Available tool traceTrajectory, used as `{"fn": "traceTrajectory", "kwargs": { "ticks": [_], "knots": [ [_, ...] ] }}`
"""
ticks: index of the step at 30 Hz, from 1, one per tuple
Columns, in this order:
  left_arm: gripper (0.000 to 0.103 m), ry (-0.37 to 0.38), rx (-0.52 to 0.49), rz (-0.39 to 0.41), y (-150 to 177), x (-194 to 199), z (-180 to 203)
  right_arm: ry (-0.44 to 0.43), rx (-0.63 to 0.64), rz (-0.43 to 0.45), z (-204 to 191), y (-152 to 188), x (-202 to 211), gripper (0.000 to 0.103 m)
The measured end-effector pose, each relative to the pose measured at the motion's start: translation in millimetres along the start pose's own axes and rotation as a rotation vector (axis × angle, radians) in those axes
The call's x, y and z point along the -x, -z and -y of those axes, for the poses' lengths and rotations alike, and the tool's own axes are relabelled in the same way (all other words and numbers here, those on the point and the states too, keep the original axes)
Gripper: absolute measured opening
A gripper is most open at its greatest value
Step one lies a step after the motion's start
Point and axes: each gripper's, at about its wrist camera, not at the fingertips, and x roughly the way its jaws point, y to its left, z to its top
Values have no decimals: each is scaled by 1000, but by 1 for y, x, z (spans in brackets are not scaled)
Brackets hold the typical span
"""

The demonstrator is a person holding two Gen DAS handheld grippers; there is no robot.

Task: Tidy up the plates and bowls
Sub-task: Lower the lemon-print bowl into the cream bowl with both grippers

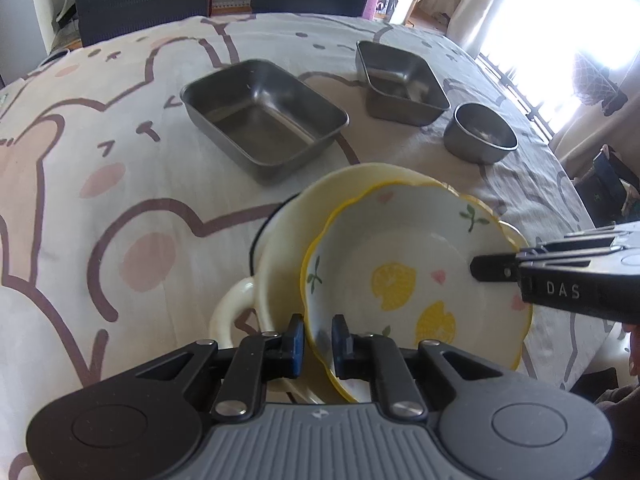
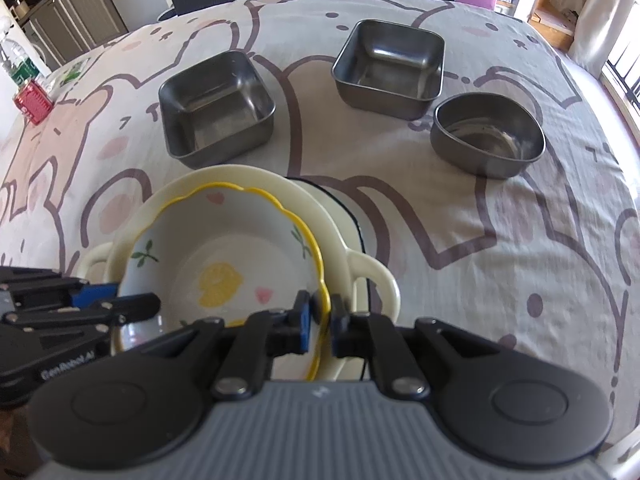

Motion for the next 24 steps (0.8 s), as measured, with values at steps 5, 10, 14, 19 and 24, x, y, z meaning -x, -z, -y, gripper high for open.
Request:
{"fn": "traceTrajectory", "kwargs": {
  "ticks": [5, 10, 14, 19, 24],
  "knots": [
    [15, 7, 15, 18, -2, 6, -7, -6, 13, -9, -4, 1, -5, 12],
    [14, 10, 1, 15, -1, 6, -5, -4, 5, -11, -6, 0, -8, 13],
    [12, 12, 1, 14, 0, 7, -7, -13, -18, -25, -2, -1, -13, 14],
    [9, 11, -3, 10, -1, 7, -7, -37, -44, -41, 5, -4, -17, 14],
    [10, 12, -11, 11, -1, 7, -7, -53, -60, -58, 9, -6, -17, 17]
  ]
}}
